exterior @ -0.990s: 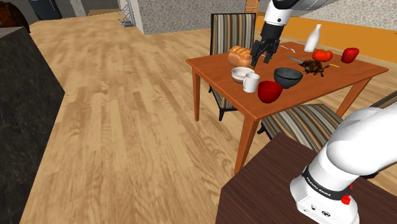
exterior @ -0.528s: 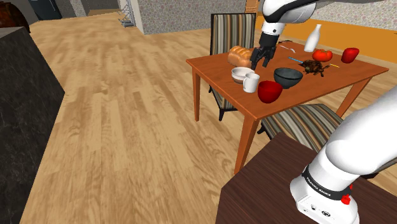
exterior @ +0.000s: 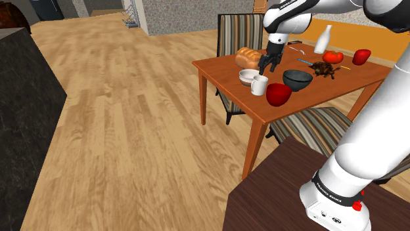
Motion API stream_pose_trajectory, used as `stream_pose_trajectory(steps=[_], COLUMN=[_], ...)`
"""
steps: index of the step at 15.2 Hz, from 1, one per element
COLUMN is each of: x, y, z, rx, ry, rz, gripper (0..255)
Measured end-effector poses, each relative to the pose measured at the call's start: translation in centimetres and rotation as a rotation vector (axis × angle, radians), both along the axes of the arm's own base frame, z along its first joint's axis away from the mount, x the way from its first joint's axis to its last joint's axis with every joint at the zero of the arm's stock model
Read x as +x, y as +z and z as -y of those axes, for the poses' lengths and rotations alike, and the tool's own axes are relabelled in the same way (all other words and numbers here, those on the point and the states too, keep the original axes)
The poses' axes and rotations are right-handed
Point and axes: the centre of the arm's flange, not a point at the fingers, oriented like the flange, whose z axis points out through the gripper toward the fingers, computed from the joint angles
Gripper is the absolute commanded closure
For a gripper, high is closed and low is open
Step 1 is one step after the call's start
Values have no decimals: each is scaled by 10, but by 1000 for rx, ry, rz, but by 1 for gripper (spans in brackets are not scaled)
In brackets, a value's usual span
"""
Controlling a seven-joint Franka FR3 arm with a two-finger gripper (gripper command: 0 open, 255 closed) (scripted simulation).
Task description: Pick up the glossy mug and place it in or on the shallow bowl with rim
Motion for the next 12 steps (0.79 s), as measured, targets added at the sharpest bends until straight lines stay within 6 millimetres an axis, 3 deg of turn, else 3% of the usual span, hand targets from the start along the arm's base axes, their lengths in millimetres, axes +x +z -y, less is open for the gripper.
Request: stream_pose_trajectory(steps=[7, 12], x=[33, 45], y=[-49, -73], z=[71, 84], rx=[-12, -13], ry=[-13, -14], rz=[-11, -14], gripper=[0, 0])
